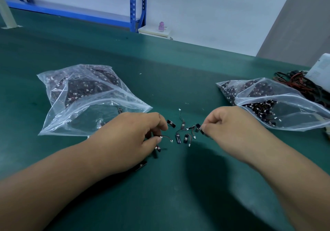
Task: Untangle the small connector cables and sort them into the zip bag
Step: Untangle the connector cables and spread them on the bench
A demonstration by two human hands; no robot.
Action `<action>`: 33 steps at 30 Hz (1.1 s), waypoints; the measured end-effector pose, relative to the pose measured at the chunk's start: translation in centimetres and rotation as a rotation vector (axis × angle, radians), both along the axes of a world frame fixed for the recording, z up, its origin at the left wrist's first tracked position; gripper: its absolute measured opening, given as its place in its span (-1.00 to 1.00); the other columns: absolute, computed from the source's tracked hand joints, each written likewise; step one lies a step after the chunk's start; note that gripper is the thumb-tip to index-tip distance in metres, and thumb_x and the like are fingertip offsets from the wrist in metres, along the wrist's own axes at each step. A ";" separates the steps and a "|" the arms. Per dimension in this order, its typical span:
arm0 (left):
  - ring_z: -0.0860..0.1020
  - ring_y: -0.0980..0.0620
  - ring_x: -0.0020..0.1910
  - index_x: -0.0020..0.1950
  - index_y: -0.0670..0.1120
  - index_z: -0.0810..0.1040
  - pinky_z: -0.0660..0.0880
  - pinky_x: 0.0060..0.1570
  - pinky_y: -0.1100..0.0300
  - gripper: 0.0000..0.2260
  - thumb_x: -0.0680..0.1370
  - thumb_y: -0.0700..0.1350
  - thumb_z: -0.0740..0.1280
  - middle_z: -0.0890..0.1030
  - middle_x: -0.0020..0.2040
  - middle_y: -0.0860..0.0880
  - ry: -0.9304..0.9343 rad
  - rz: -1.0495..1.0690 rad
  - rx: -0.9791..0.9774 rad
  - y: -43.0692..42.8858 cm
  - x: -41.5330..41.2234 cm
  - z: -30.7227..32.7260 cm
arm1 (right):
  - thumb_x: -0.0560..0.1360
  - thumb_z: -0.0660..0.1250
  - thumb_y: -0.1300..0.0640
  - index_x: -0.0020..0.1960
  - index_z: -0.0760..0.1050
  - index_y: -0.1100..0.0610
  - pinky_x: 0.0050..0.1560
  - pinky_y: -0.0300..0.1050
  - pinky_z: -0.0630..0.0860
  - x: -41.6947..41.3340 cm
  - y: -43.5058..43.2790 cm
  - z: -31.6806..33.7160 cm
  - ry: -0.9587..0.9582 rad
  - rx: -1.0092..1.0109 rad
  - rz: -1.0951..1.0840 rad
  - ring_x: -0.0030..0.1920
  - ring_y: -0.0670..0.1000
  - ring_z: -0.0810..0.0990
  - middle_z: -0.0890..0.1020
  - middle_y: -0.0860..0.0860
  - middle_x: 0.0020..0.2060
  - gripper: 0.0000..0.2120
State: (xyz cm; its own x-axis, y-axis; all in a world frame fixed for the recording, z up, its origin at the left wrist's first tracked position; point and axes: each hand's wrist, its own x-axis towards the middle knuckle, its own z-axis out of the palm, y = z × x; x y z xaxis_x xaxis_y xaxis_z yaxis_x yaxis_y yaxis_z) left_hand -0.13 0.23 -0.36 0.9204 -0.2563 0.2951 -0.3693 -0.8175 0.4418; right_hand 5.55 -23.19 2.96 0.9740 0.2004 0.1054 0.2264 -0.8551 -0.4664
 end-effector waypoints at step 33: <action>0.48 0.30 -0.08 0.12 0.32 0.37 0.35 -0.27 0.47 -0.66 0.47 0.03 0.42 0.45 0.01 0.48 -0.022 -0.065 -0.047 -0.5 -0.4 0.4 | 0.51 0.41 0.05 -0.25 0.53 0.05 -0.48 -0.29 0.27 -1.8 2.3 -1.8 -0.032 0.305 0.357 -0.48 -0.16 0.30 0.42 -0.13 -0.50 -0.82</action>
State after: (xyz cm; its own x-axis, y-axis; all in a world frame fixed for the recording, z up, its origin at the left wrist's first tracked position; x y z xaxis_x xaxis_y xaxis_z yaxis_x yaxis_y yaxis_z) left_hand -0.57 -0.29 0.02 0.8955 -0.3009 0.3280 -0.4310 -0.7703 0.4701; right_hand 3.70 -20.88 1.15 0.8452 0.4772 0.2406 0.4997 -0.5461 -0.6723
